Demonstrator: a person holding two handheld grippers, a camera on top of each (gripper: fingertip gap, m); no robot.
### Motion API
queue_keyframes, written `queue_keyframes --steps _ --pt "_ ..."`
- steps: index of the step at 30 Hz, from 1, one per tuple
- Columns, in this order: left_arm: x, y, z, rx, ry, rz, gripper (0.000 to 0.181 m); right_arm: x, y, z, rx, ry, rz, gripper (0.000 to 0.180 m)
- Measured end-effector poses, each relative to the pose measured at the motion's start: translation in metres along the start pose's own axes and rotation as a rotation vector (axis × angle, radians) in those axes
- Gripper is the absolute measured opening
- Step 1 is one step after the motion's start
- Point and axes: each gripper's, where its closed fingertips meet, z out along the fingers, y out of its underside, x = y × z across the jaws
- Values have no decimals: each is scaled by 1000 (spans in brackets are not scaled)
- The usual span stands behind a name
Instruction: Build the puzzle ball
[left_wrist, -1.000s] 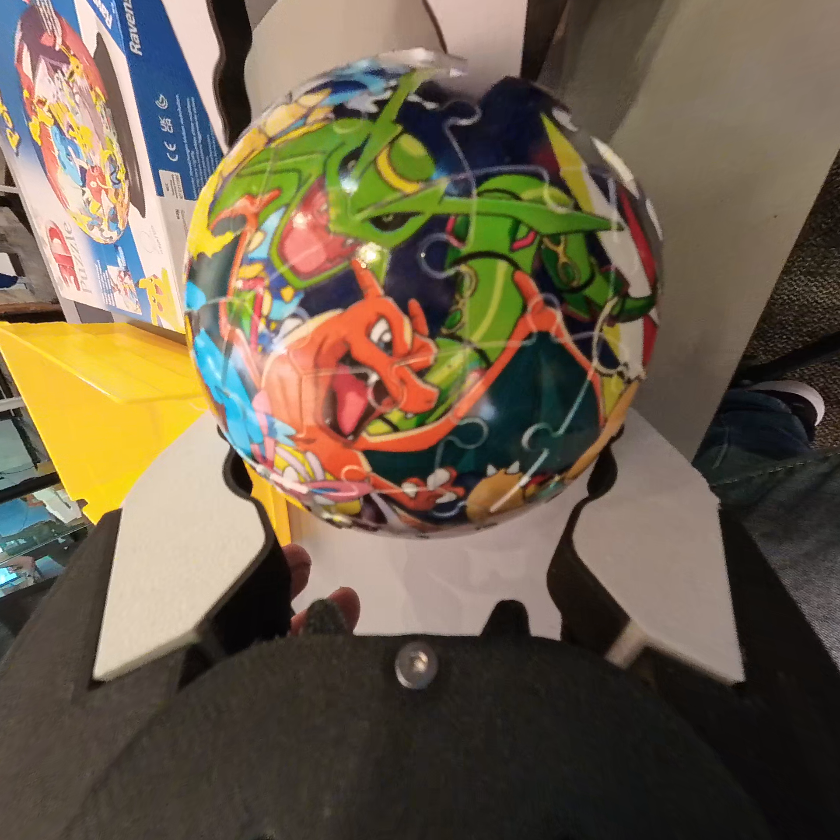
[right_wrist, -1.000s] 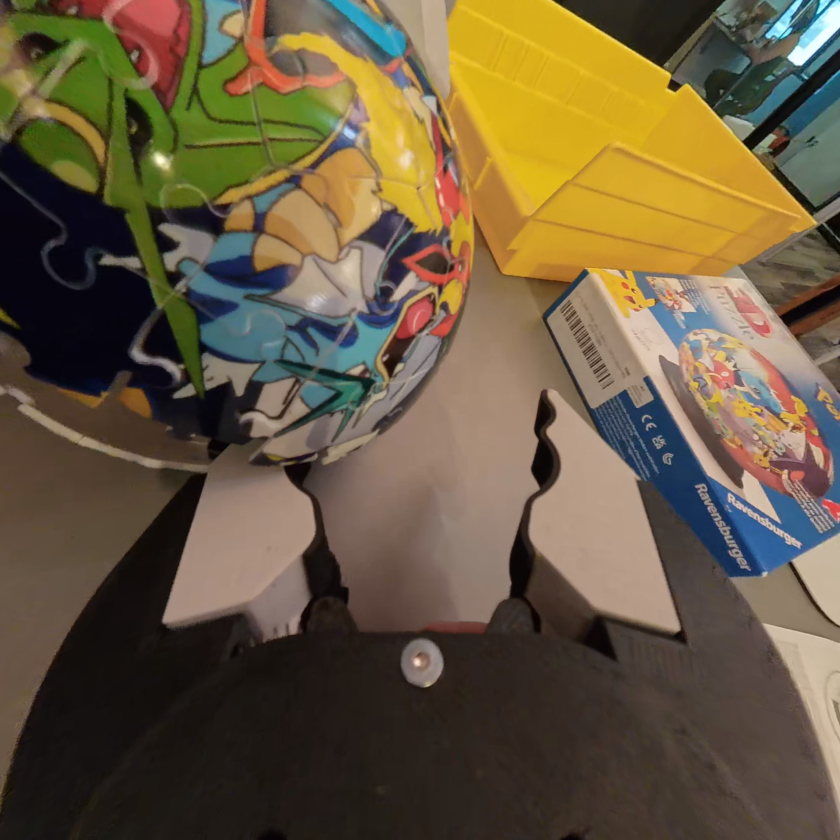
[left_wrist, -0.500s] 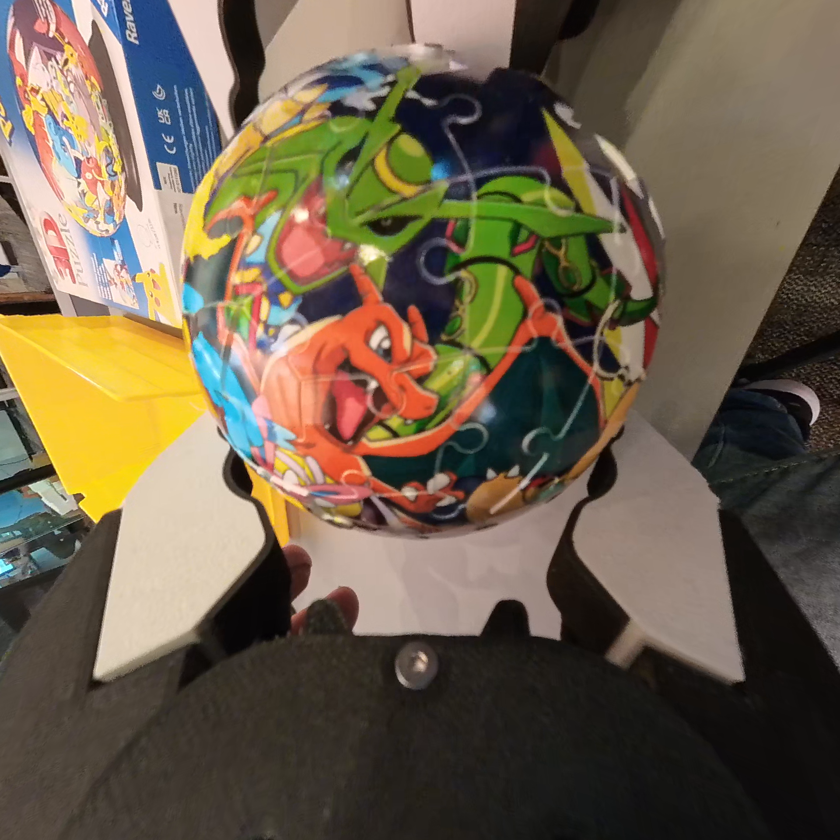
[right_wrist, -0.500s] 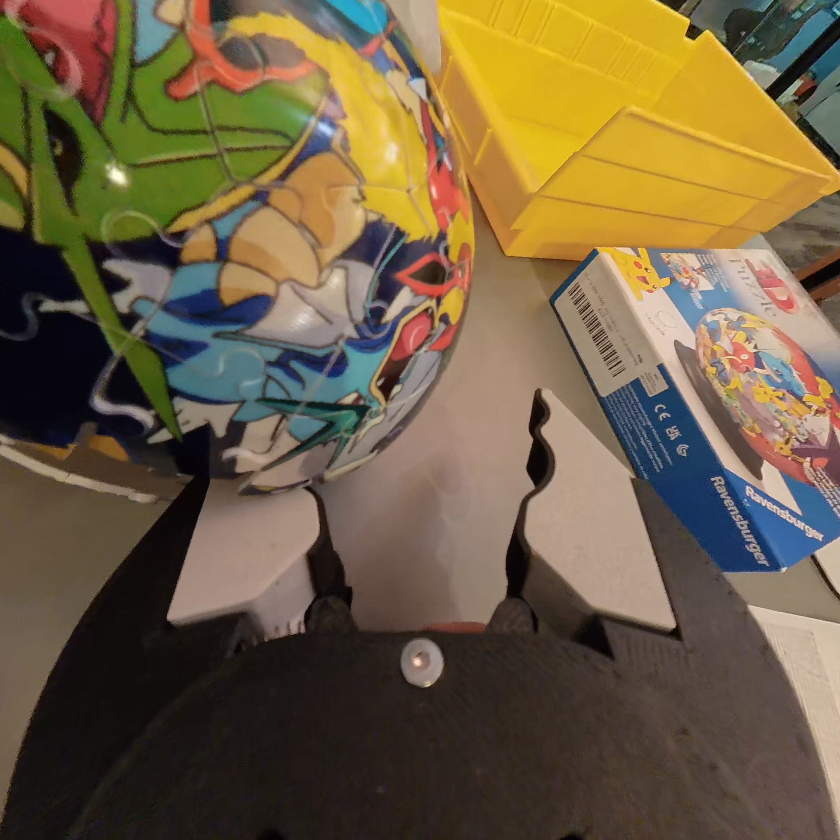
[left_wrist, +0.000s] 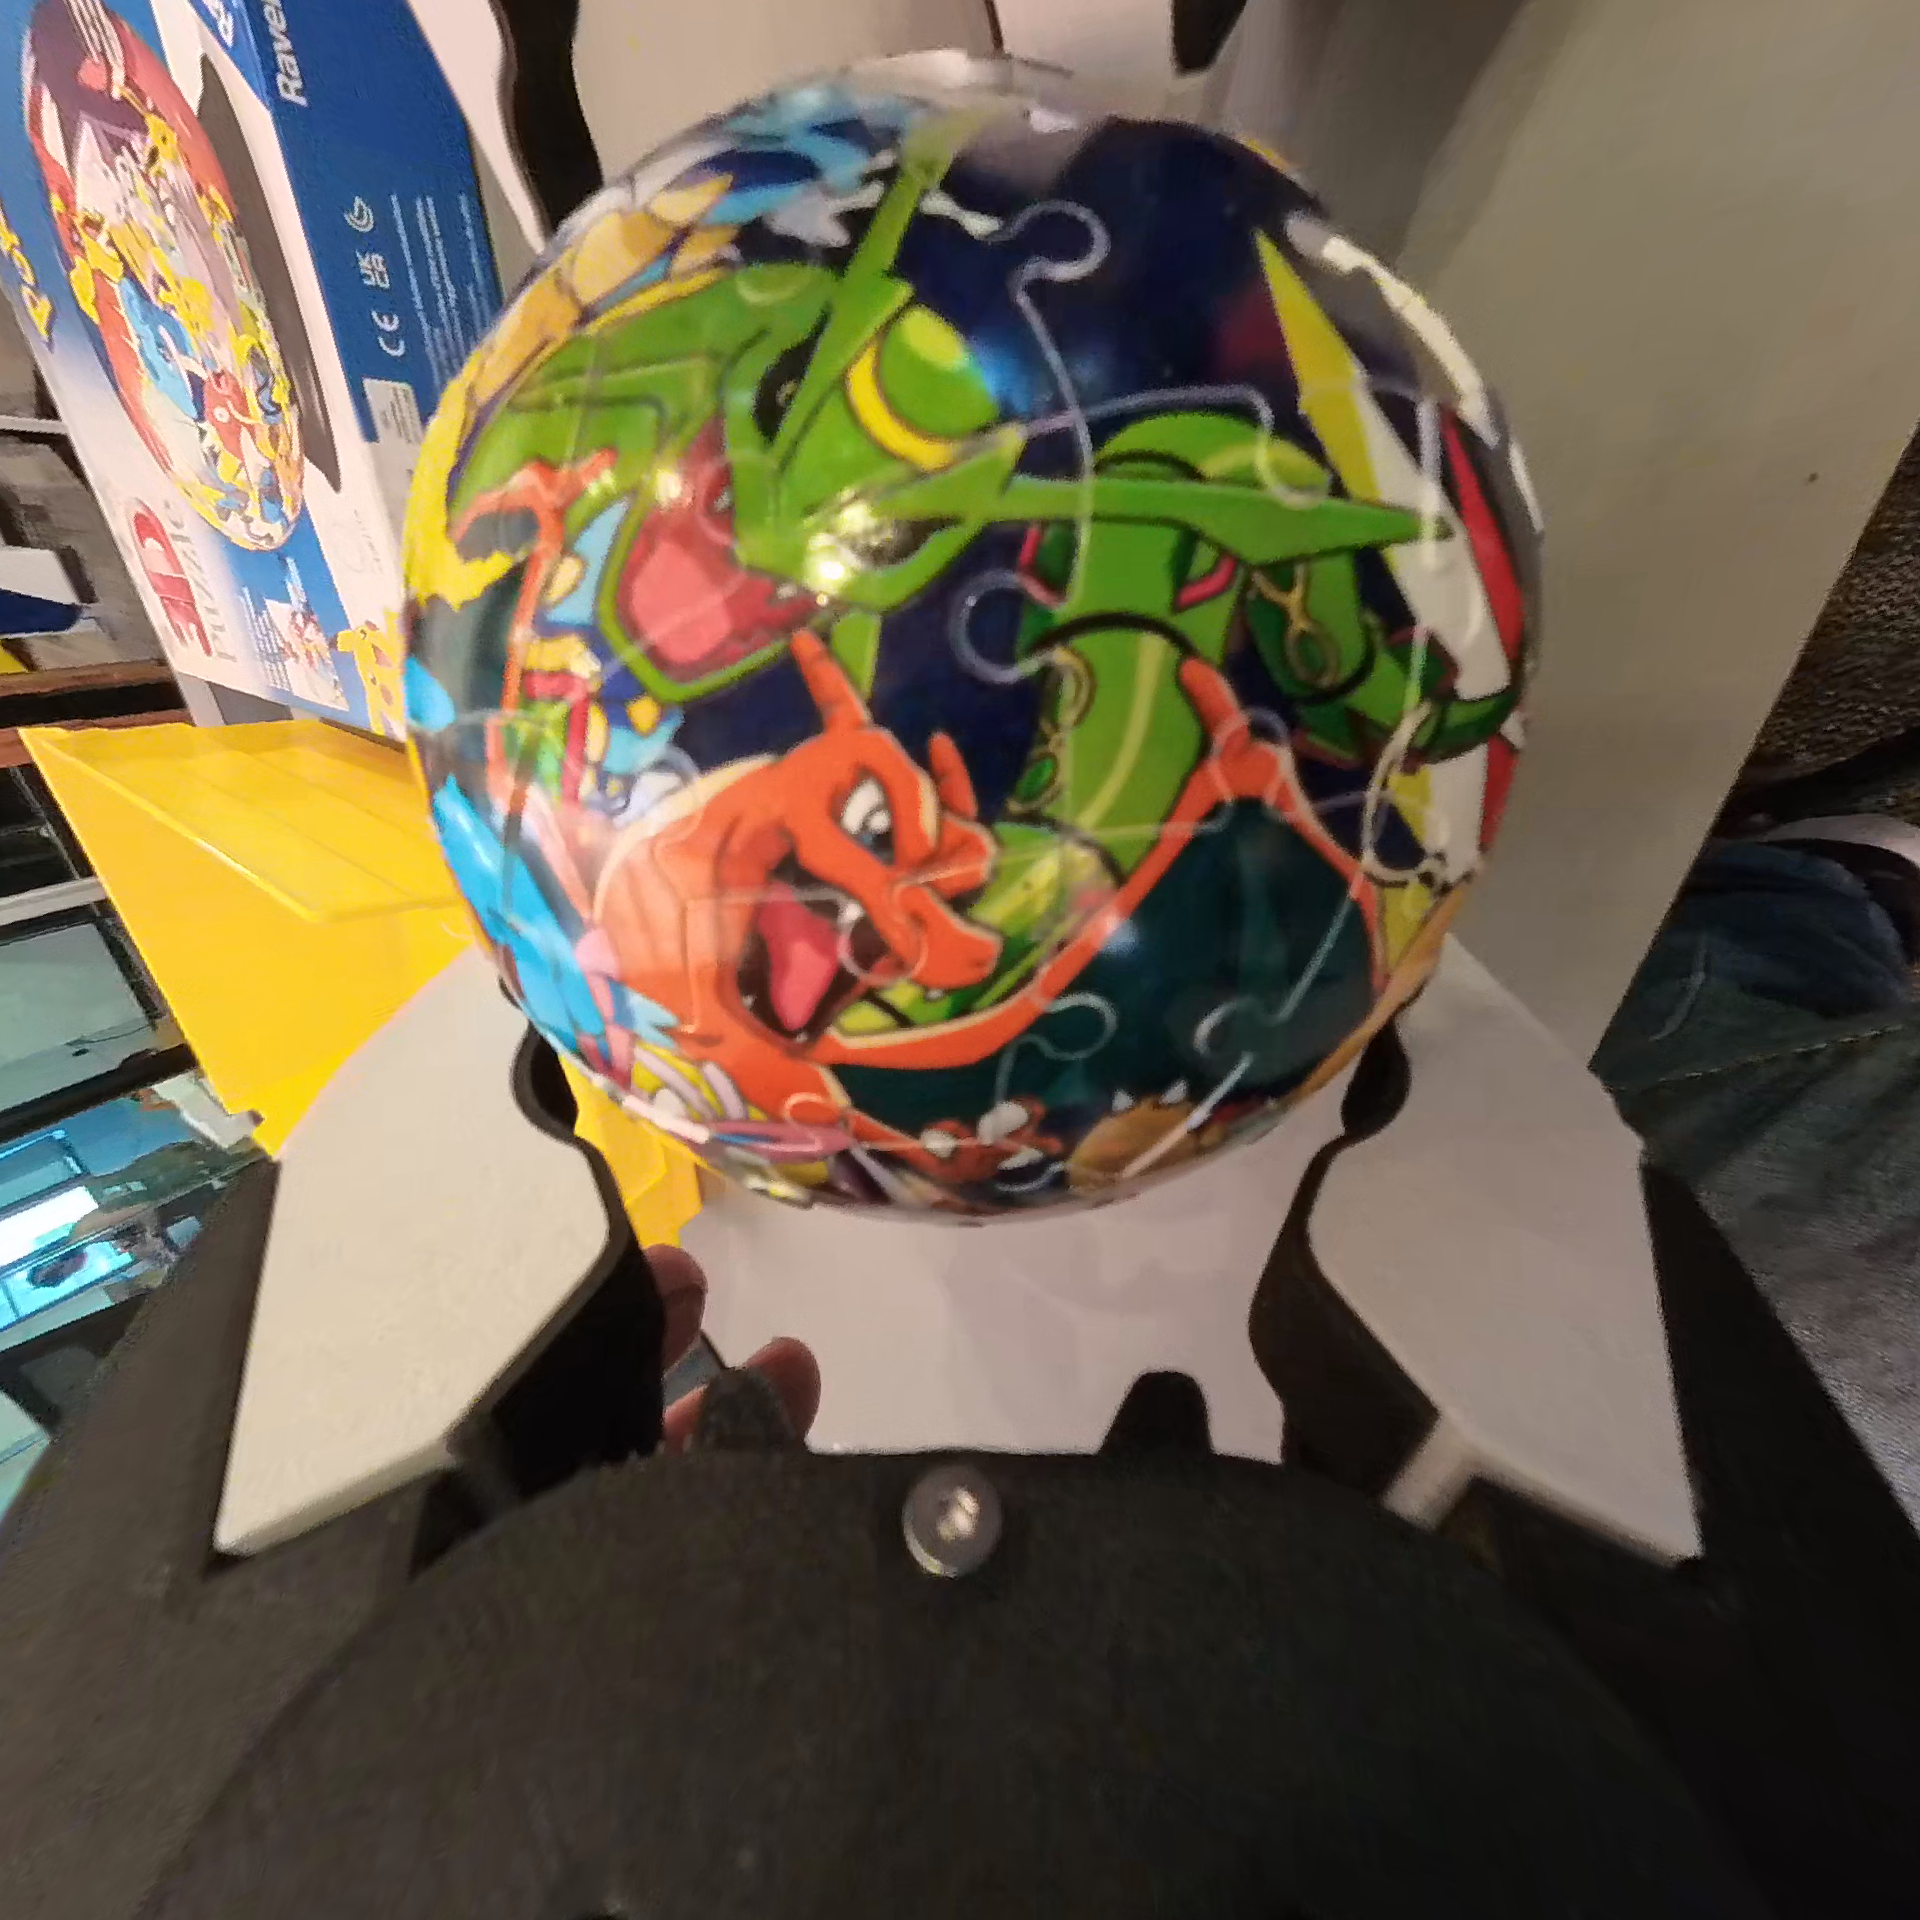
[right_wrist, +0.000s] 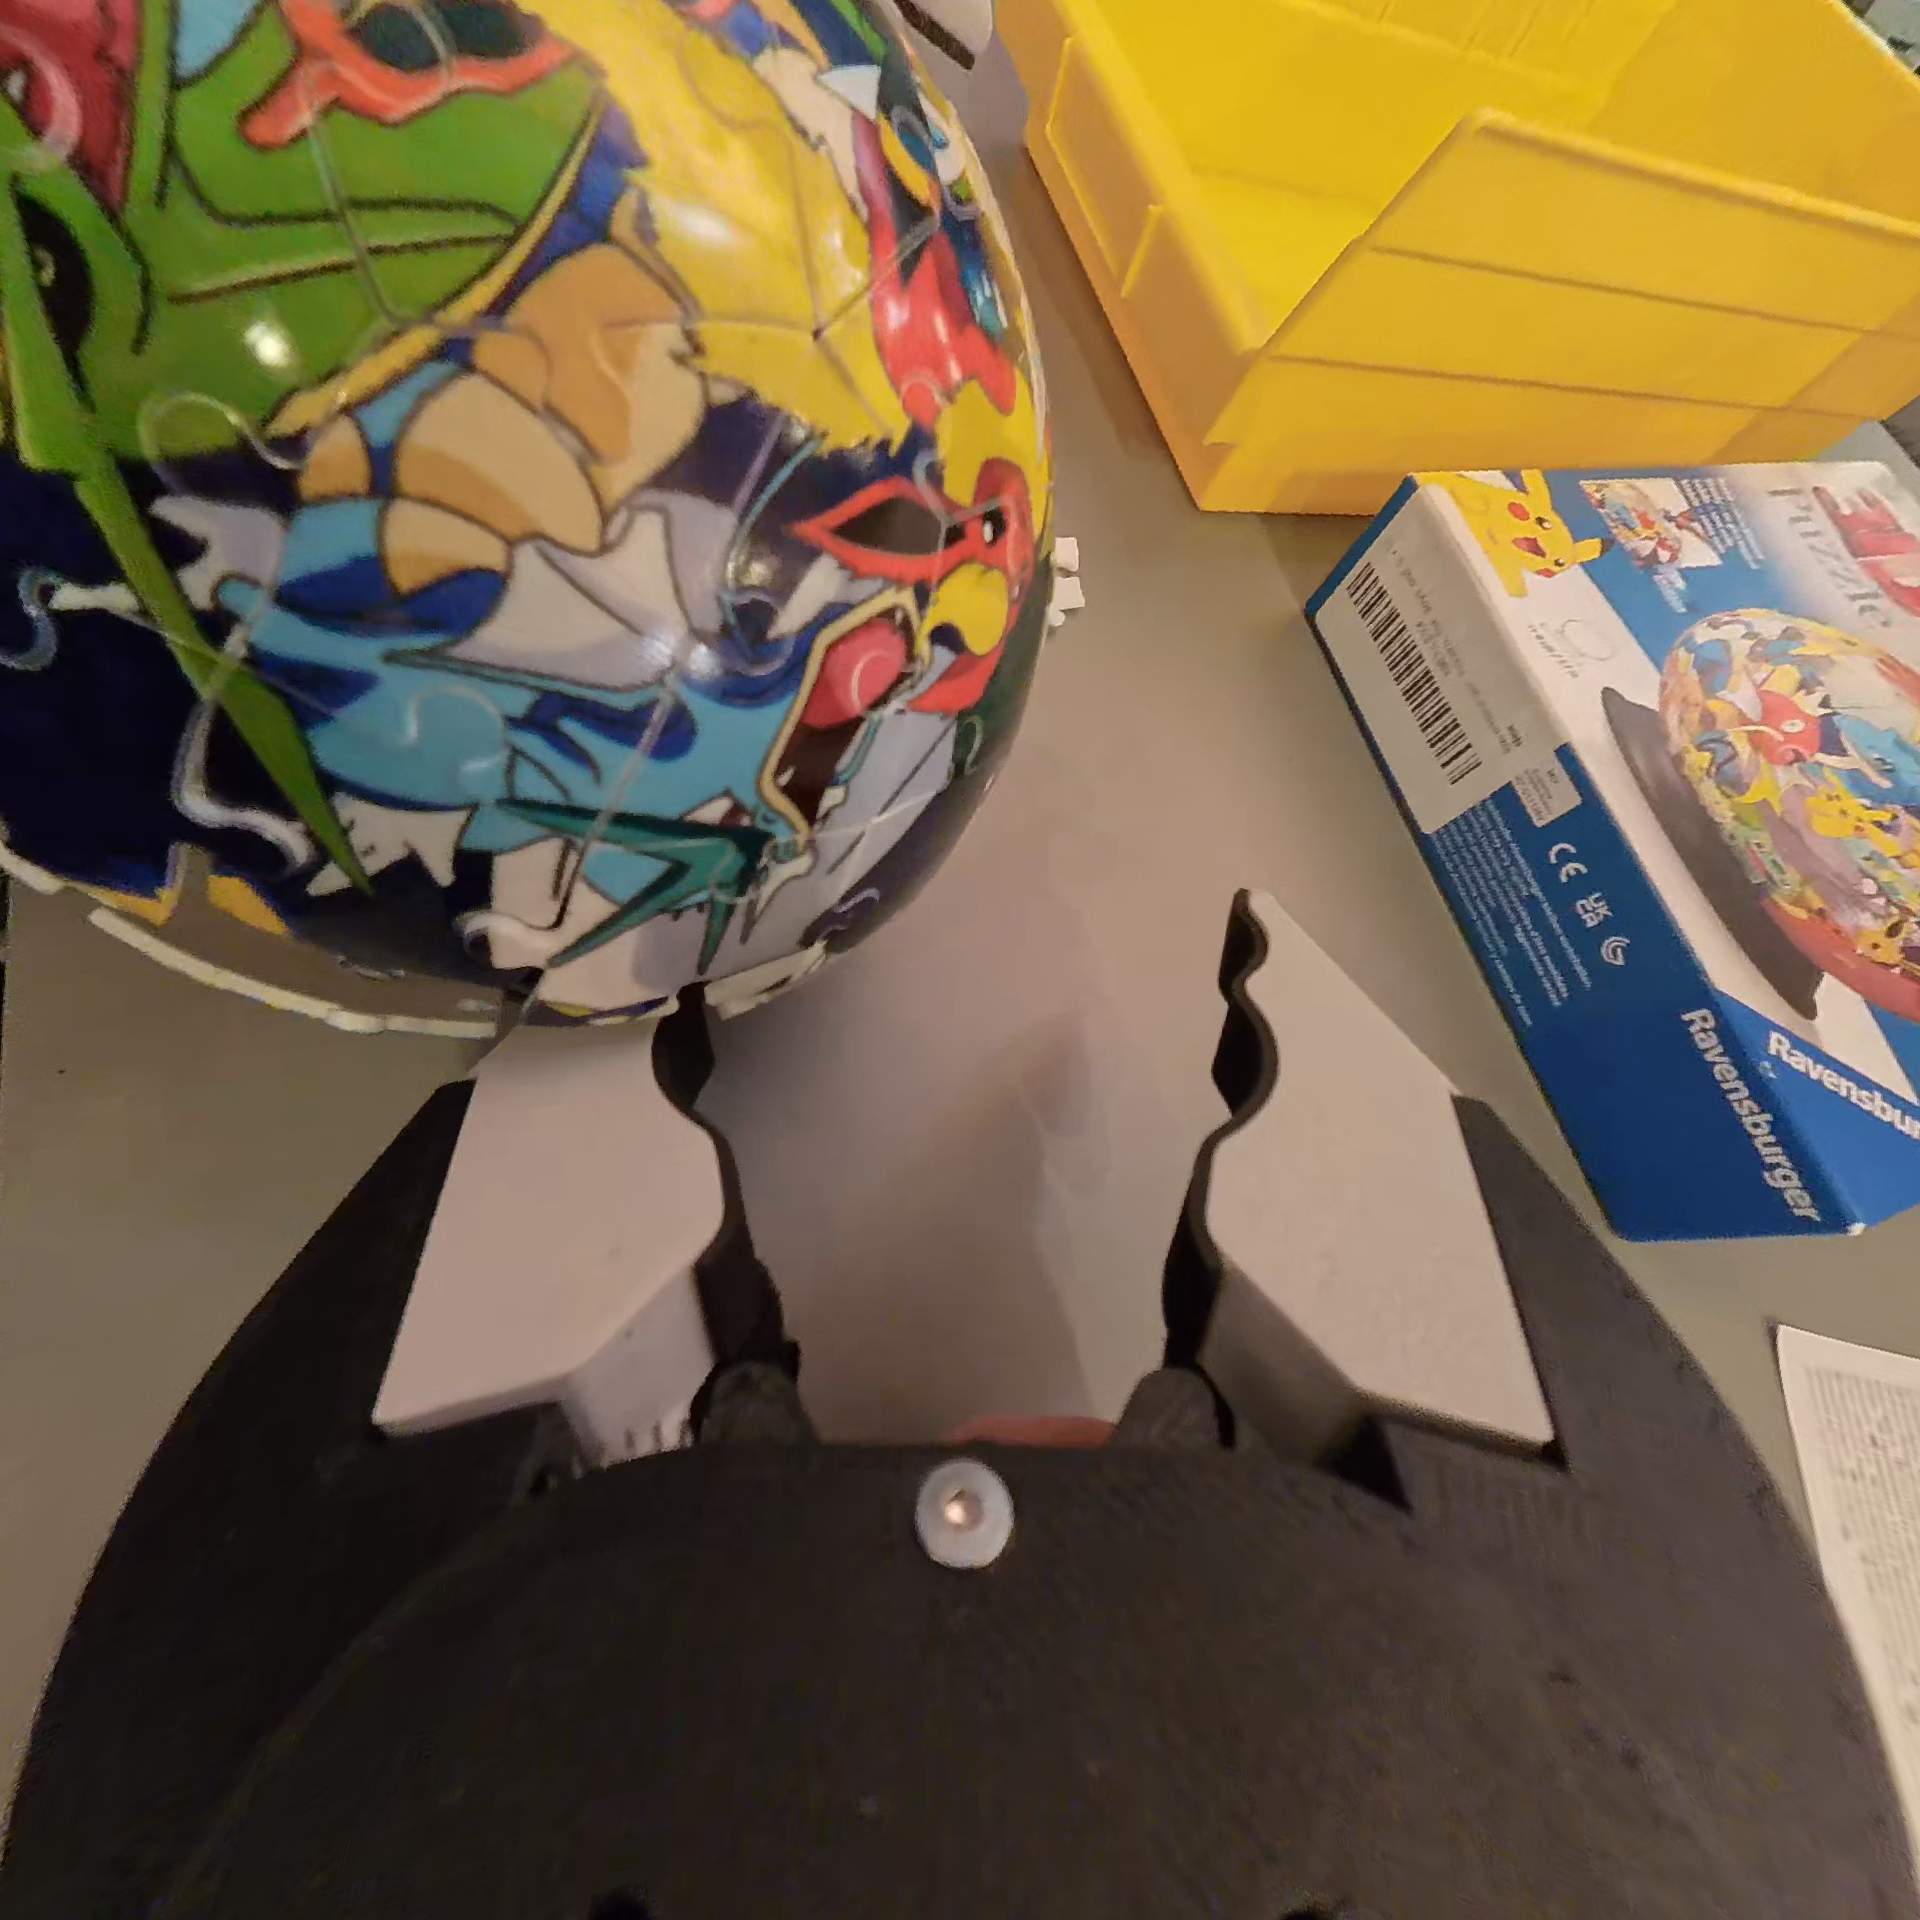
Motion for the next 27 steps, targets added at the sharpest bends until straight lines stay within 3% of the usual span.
queue_keyframes --steps 1,10,27 --pt "1 0 -1 5 1 -5 143 -1 0 0 2 -5 5 98" --pt "-2 -17 -20 136 33 -45 141 -5 1 3 1 -29 10 98" --pt "1 -21 -11 106 27 45 139 -10 2 -2 -8 -62 -12 102"
